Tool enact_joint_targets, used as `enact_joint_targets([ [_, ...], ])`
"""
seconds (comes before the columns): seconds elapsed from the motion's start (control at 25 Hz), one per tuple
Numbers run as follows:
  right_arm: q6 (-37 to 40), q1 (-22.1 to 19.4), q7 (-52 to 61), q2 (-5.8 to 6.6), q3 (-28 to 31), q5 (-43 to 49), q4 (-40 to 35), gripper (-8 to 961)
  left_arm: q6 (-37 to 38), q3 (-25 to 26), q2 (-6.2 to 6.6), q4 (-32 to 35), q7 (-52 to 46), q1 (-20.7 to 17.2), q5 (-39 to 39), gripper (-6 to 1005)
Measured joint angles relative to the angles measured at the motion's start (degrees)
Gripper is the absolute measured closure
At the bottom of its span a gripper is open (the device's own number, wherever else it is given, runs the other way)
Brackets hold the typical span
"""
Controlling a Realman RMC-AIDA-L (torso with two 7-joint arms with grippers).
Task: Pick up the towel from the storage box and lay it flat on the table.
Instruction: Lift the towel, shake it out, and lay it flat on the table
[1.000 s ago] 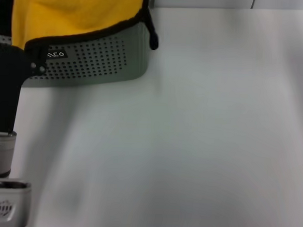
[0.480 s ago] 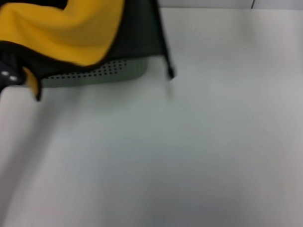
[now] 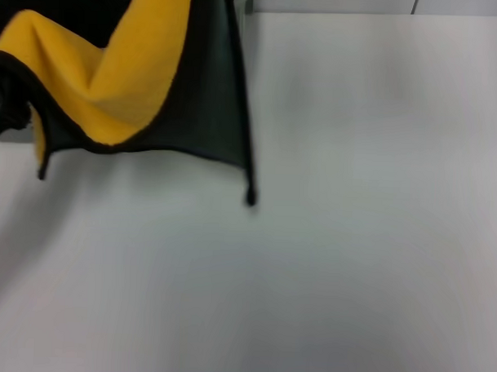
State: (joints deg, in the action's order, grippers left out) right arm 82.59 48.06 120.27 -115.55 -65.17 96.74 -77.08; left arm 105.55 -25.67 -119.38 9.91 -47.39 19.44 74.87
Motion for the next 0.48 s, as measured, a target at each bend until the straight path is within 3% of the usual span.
enact_joint_targets([
  [0.04,-0.3,-1.1,-1.8,-0.05,-1.6,1.6,-5.0,944,-0.4,-0.2,0.13,0.7,-1.9,0.0,1.2,947],
  [0.48,-3.6,-6.7,-7.2,-0.12,-2.2,2.9,-20.6,945,-1.3,-1.4,2.39,8.6,-20.2,0.2,15.3,936],
])
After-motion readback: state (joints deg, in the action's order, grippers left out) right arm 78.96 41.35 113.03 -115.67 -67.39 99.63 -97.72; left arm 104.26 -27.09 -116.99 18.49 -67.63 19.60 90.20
